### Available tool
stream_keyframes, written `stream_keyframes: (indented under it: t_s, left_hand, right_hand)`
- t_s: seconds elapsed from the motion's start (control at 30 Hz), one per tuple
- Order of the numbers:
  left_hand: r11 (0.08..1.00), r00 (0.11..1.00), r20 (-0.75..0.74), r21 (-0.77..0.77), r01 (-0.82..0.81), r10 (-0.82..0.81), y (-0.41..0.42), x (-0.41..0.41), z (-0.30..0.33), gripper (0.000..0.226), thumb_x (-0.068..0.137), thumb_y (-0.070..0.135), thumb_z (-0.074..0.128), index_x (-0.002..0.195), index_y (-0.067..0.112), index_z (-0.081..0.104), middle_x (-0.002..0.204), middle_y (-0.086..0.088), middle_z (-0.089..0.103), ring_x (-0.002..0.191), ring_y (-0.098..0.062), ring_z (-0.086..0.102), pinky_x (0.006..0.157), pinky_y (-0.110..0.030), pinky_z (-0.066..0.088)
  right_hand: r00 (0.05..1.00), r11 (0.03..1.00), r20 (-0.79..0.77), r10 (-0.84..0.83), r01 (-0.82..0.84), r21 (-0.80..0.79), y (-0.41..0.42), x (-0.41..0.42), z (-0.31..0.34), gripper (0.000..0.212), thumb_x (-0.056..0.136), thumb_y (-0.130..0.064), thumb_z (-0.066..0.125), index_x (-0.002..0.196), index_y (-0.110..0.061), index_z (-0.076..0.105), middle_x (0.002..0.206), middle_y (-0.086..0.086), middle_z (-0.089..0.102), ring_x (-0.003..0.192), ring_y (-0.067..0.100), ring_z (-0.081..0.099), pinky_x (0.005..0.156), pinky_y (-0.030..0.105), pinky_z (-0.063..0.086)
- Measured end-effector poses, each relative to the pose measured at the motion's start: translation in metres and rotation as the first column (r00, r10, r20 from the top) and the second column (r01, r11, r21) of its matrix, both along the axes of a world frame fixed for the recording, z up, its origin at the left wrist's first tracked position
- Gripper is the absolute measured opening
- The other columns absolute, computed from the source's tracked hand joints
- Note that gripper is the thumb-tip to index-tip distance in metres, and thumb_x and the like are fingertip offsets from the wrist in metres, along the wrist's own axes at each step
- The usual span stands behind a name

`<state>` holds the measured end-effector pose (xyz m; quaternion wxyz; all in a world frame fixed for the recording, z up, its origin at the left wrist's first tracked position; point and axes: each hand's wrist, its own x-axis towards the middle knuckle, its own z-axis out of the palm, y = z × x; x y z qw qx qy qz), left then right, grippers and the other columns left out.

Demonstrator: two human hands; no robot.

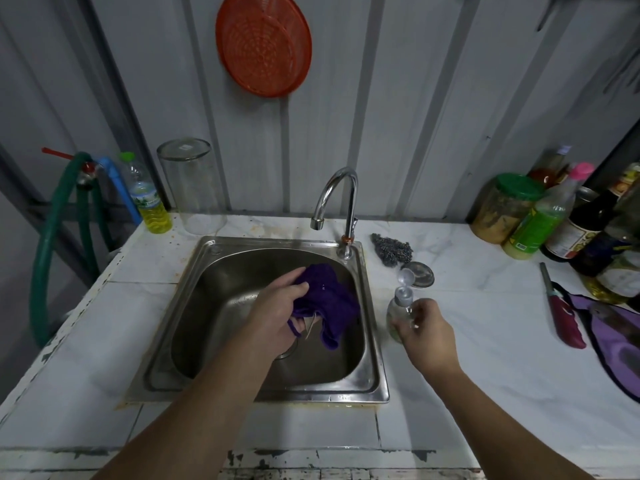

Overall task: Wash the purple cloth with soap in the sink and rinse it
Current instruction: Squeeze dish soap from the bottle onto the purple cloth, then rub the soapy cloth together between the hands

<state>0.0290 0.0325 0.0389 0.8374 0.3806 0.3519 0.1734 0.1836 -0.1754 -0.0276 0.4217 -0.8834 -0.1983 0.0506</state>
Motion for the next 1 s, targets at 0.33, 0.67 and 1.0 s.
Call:
stream_keyframes:
  t_s: [0.33,0.67,1.0]
  left_hand:
    - [1.000,1.000,0.000,0.022,-0.003,0.003,-0.004,-0.001,-0.001,0.042,0.099,-0.005,0.052,0.135,0.013,0.064,0.118,-0.019,0.076,0.109,-0.036,0.072,0.098,-0.054,0.055]
    - [0.999,0.999,0.039,0.022,-0.036,0.036,0.004,-0.008,-0.003,0.042,0.097,-0.005,0.054,0.131,0.015,0.066,0.113,-0.016,0.078,0.104,-0.034,0.075,0.101,-0.056,0.054]
    - [0.995,0.990,0.106,0.008,-0.097,0.095,0.014,-0.018,0.003,0.049,0.093,-0.008,0.058,0.135,0.018,0.061,0.128,-0.019,0.070,0.099,-0.033,0.076,0.067,-0.037,0.063]
  right_hand:
    - [0.994,0.998,-0.100,-0.042,0.037,-0.053,-0.016,-0.002,-0.032,0.032,0.090,-0.041,0.071,0.098,-0.019,0.049,0.086,-0.003,0.065,0.075,0.018,0.064,0.059,0.029,0.043]
    - [0.990,0.983,0.122,-0.065,0.043,0.177,-0.017,-0.086,-0.001,0.029,0.084,-0.014,0.076,0.103,-0.026,0.058,0.091,0.002,0.060,0.082,0.025,0.064,0.069,0.037,0.049]
    - [0.546,0.861,-0.761,0.350,0.132,0.491,0.134,-0.062,0.061,0.058,0.092,-0.054,0.066,0.125,-0.006,0.061,0.111,0.022,0.076,0.092,0.035,0.075,0.073,0.045,0.060]
